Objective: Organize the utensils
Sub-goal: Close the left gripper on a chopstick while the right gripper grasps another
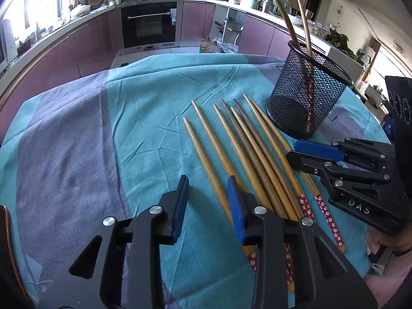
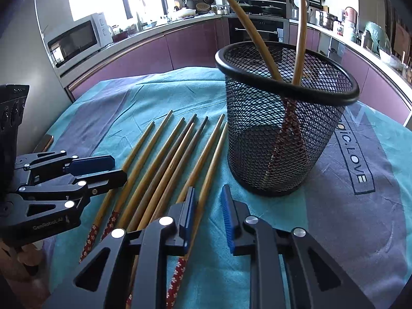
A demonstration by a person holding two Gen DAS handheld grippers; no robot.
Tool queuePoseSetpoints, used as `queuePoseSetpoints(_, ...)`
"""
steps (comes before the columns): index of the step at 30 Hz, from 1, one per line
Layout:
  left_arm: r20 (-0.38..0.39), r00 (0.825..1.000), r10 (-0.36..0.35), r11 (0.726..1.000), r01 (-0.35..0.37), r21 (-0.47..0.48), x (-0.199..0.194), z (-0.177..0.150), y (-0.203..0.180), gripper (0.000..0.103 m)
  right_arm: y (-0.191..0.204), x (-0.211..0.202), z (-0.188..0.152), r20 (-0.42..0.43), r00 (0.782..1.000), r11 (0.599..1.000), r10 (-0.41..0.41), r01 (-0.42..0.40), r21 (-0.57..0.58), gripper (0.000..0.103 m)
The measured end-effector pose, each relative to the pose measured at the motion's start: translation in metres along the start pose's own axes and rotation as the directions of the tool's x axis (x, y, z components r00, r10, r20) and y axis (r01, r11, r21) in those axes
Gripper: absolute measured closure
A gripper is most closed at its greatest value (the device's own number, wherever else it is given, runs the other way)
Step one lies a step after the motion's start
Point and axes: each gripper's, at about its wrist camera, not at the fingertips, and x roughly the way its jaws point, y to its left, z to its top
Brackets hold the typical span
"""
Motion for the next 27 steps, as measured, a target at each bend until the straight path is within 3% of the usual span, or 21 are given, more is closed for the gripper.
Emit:
queuePoseSetpoints(3, 0.003, 1.000, -0.001, 1.000, 0.001, -0.015, 0.001, 0.000, 0.001, 0.079, -0.003, -0.001, -0.001, 0.001, 1.000, 1.000, 0.019, -0.019, 0.023, 0.094)
queuePoseSetpoints(5, 0.000, 1.000, -0.025, 0.999, 0.025, -0.037, 0.001, 0.001, 0.003, 0.091, -0.005, -0.002, -0.002, 0.004, 1.000, 0.999, 0.026, -0.026, 0.033, 0.095)
queuePoseSetpoints(19, 0.036, 0.998, -0.058, 0.995, 0.060, -0.077, -0.013, -0.008, 0.008, 0.096, -0.008, -0.025, -0.006, 0.052, 0.995, 0.996, 0.083, -0.085, 0.038, 0.097)
queuePoseSetpoints(27, 0.025, 0.995, -0.094, 0.995, 0.094, -0.027, -0.015, -0.012, -0.002, 0.096, 0.004, -0.018, -0.009, 0.006, 0.994, 0.994, 0.109, -0.109, -0.011, 0.097)
